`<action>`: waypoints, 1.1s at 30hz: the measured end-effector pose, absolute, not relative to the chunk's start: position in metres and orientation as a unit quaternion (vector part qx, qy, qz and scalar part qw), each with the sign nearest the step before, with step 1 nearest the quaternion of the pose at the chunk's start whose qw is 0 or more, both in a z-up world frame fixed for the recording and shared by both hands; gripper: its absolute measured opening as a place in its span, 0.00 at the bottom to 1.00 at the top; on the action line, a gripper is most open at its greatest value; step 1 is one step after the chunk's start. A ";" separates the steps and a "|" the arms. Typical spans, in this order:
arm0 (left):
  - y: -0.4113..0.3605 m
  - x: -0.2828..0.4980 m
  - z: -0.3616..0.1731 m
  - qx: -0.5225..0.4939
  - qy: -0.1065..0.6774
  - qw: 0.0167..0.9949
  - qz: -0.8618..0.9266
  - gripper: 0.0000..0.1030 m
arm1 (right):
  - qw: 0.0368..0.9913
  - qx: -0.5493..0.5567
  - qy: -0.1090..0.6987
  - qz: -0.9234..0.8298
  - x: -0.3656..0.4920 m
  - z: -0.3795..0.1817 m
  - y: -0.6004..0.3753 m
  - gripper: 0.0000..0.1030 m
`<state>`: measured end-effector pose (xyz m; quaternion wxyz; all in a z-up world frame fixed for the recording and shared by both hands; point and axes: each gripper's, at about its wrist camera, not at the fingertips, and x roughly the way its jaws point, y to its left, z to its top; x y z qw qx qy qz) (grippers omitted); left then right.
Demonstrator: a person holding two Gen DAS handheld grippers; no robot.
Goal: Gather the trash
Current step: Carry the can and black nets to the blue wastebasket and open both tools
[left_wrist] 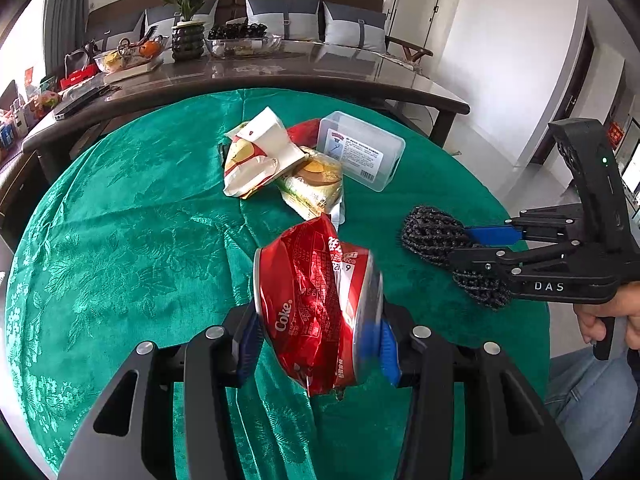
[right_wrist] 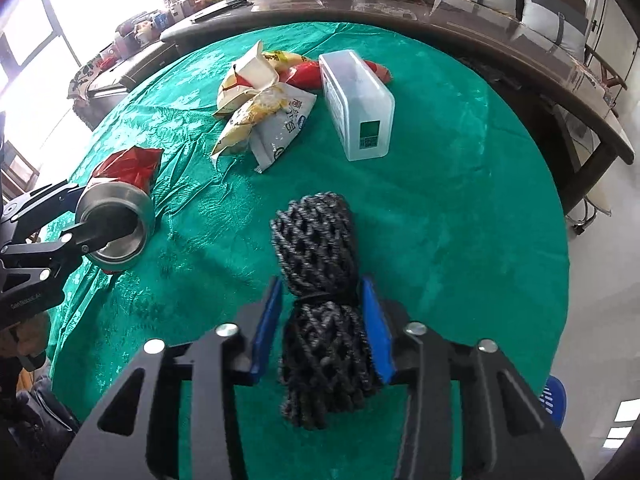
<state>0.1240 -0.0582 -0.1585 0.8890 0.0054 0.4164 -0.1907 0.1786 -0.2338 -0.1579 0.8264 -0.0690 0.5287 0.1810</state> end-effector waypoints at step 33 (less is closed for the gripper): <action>-0.425 0.088 -0.157 0.118 0.426 0.780 -0.444 0.46 | 0.856 0.199 0.464 -0.113 0.045 -0.158 -0.582 0.29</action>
